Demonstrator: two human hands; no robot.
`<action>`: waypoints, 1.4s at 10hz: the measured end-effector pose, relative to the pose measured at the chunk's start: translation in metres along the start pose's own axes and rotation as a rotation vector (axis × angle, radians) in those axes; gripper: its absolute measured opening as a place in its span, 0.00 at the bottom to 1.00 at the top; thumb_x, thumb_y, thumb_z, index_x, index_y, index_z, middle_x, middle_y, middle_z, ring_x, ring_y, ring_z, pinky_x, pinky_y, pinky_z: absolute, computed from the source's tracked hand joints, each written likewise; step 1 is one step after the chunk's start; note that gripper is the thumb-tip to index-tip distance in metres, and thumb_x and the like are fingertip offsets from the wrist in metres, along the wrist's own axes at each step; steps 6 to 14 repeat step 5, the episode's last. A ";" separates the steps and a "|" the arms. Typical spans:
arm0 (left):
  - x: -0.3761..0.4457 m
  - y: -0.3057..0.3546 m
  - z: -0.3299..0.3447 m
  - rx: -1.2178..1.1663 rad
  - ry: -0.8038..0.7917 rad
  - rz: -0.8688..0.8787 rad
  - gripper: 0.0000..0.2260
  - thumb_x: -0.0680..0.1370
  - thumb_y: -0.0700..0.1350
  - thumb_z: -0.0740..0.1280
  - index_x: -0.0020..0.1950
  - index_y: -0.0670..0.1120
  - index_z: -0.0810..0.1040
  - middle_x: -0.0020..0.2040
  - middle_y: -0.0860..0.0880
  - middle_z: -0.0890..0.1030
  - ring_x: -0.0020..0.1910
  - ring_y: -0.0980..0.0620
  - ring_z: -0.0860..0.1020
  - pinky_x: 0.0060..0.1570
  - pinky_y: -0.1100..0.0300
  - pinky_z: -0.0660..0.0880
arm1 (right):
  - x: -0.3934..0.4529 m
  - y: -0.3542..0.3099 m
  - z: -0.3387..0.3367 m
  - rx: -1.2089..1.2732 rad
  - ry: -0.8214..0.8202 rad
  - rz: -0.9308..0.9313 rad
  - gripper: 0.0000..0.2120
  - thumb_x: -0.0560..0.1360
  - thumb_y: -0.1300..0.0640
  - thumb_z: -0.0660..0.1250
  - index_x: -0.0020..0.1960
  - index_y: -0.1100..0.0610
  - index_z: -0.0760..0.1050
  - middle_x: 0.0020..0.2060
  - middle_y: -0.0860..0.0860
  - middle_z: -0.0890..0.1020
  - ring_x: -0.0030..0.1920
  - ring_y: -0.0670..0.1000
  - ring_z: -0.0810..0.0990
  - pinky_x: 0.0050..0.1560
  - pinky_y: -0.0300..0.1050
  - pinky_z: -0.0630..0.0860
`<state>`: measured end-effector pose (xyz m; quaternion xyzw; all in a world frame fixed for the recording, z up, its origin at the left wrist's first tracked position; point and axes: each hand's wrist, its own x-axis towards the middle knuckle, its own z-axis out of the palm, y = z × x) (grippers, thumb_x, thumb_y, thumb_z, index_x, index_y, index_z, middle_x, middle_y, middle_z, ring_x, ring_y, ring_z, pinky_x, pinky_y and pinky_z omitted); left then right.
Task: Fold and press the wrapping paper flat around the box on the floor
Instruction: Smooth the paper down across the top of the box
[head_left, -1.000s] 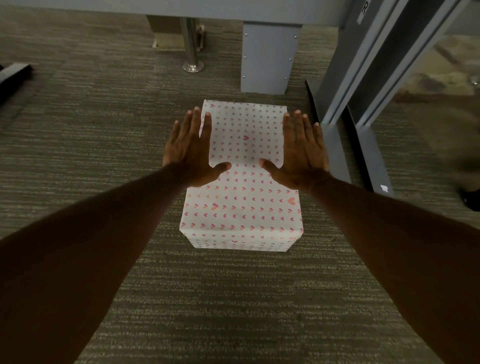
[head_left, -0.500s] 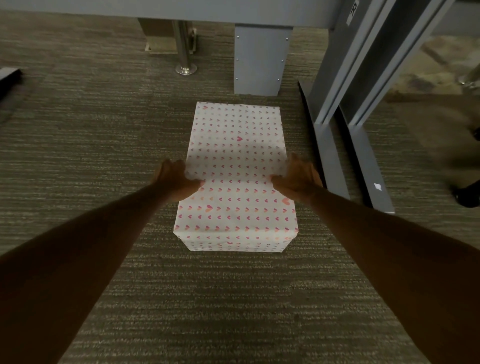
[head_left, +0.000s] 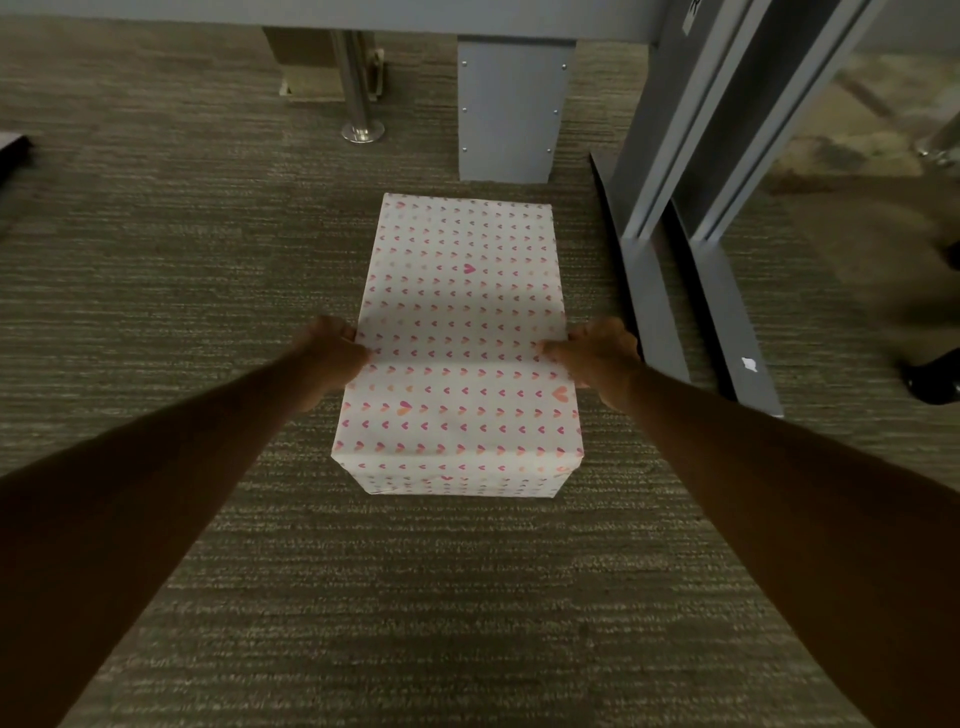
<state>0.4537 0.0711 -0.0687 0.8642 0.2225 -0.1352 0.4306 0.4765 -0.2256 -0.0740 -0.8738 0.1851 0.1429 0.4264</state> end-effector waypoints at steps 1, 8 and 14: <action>0.000 0.007 0.004 -0.032 0.013 0.015 0.02 0.78 0.40 0.65 0.47 0.46 0.76 0.42 0.48 0.79 0.41 0.49 0.79 0.34 0.57 0.76 | 0.003 0.002 -0.006 0.075 -0.020 0.007 0.27 0.70 0.49 0.79 0.64 0.60 0.77 0.57 0.57 0.84 0.48 0.54 0.85 0.41 0.45 0.84; 0.022 0.061 0.039 -0.060 0.073 0.103 0.07 0.77 0.40 0.65 0.53 0.41 0.79 0.54 0.41 0.82 0.50 0.43 0.81 0.43 0.54 0.78 | 0.040 0.009 -0.059 0.156 -0.054 -0.121 0.14 0.74 0.53 0.76 0.53 0.62 0.80 0.57 0.58 0.84 0.49 0.57 0.87 0.49 0.50 0.85; 0.022 0.061 0.039 -0.060 0.073 0.103 0.07 0.77 0.40 0.65 0.53 0.41 0.79 0.54 0.41 0.82 0.50 0.43 0.81 0.43 0.54 0.78 | 0.040 0.009 -0.059 0.156 -0.054 -0.121 0.14 0.74 0.53 0.76 0.53 0.62 0.80 0.57 0.58 0.84 0.49 0.57 0.87 0.49 0.50 0.85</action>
